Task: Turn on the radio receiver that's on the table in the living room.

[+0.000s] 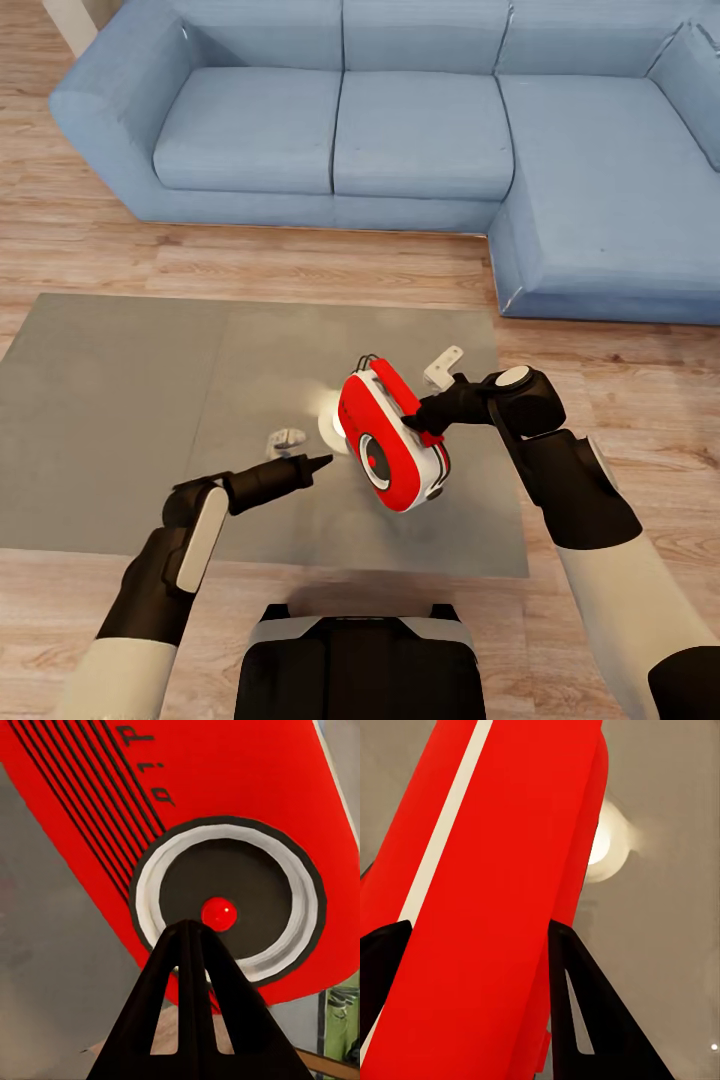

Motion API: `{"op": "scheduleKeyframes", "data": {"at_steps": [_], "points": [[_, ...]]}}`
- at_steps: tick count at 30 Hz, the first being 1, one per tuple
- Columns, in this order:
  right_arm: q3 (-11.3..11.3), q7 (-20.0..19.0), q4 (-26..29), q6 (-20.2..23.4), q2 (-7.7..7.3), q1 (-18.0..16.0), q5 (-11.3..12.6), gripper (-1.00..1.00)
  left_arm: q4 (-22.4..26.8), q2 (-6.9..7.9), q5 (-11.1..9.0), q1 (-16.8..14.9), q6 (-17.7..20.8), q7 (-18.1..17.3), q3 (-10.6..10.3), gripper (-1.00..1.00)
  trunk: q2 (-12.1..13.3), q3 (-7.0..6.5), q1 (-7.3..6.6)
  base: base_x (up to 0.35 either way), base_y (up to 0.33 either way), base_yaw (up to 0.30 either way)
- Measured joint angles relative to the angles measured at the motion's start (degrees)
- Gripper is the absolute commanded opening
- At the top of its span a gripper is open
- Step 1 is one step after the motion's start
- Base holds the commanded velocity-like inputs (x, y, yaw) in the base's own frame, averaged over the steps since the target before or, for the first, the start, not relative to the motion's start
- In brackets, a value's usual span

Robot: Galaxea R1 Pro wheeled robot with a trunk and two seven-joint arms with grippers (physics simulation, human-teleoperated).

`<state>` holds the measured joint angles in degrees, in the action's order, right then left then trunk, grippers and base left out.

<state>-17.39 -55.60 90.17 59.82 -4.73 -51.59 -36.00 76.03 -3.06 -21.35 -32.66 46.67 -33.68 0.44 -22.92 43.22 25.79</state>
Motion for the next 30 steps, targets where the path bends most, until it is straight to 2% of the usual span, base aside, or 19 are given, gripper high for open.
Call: {"op": "scheduleKeyframes", "data": {"at_steps": [5, 8, 11, 16, 22, 26, 30], "points": [[-0.07, 0.00, 0.00, 0.01, 0.02, 0.00, 0.03, -1.00, -2.18, -0.31, -0.01, -1.14, -0.50, 0.03, 0.00, -1.00, 0.00, 0.00, 0.00, 0.000, 0.000, 0.000], [-0.08, 0.00, 0.00, 0.02, 0.04, 0.00, 0.04, -1.00, -3.89, -1.67, 0.13, -1.87, -0.80, 0.02, 0.00, -1.00, 0.00, 0.00, 0.00, 0.000, 0.000, 0.000], [-0.09, 0.00, 0.00, 0.00, 0.05, 0.00, 0.00, -1.00, -5.04, -3.08, 2.07, -2.10, -1.55, 0.07, 0.00, -1.00, 0.00, 0.00, 0.00, 0.000, 0.000, 0.000], [-0.09, 0.00, 0.00, 0.04, 0.00, 0.00, 0.05, -1.00, -6.64, -4.79, 3.61, -2.62, -2.60, 0.10, 0.00, -1.00, 0.00, 0.00, 0.00, 0.000, 0.000, 0.000], [-0.17, 0.00, 0.00, 0.03, 0.05, 0.00, 0.04, -1.00, -10.67, -5.56, 3.68, -4.36, -4.35, 0.19, 0.00, -1.00, 0.00, 0.00, 0.00, 0.000, 0.000, 0.000], [-0.18, -0.03, 0.00, 0.03, 0.06, 0.00, 0.06, -1.00, -11.71, -5.78, 3.69, -4.91, -4.63, 0.19, 0.00, -1.00, 0.00, 0.00, 0.00, 0.000, 0.000, 0.000], [-0.18, -0.02, 0.00, 0.01, 0.07, 0.00, 0.02, -1.00, -13.96, -5.88, 3.71, -5.11, -6.79, 0.20, 0.00, -1.00, 0.00, 0.00, 0.00, 0.000, 0.000, 0.000]]}}
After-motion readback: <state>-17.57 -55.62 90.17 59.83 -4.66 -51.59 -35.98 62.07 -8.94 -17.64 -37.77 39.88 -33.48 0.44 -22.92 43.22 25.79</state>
